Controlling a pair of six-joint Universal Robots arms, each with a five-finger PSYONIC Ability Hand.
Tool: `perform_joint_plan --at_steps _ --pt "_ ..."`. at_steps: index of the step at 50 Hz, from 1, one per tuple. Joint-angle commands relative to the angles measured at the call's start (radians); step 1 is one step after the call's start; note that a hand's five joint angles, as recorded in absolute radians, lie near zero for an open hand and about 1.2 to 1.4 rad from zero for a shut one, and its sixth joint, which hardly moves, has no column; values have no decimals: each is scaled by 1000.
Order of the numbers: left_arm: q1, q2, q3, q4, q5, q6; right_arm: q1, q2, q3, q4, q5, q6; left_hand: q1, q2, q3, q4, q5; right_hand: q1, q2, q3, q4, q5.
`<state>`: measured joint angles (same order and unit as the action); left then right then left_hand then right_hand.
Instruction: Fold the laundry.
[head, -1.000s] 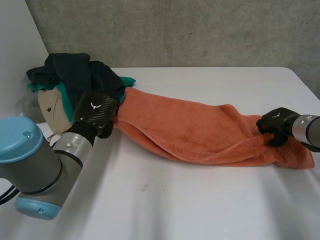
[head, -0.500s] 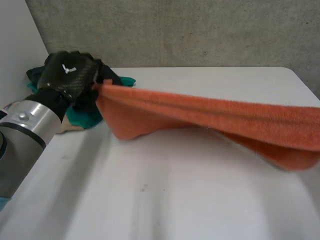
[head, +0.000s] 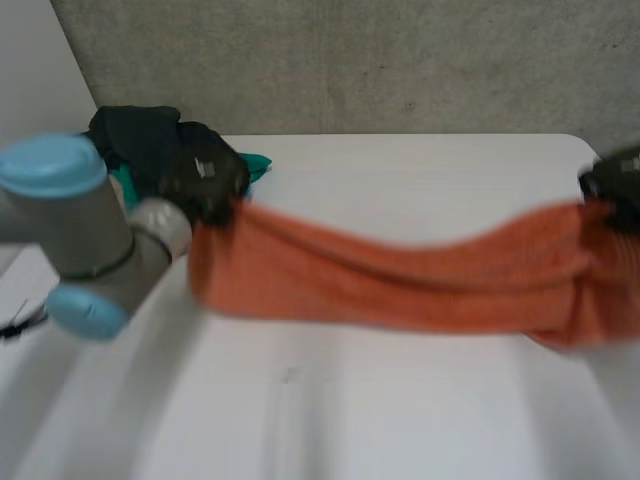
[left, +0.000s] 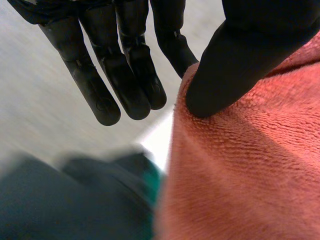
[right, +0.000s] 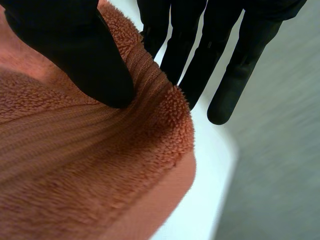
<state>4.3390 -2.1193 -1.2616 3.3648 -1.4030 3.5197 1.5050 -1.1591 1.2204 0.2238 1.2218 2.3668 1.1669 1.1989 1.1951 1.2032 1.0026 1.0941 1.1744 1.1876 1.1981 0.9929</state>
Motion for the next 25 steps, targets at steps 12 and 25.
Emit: perform_joint_plan --at_steps 12,25 --pt "36 81 222 342 -67 -22 83 -65 2 -828 88 445 229 197 201 193 219 302 222 209 198 229" --pt "5 73 -208 262 -60 -12 81 165 22 -413 -16 390 229 197 201 193 219 302 222 209 198 229"
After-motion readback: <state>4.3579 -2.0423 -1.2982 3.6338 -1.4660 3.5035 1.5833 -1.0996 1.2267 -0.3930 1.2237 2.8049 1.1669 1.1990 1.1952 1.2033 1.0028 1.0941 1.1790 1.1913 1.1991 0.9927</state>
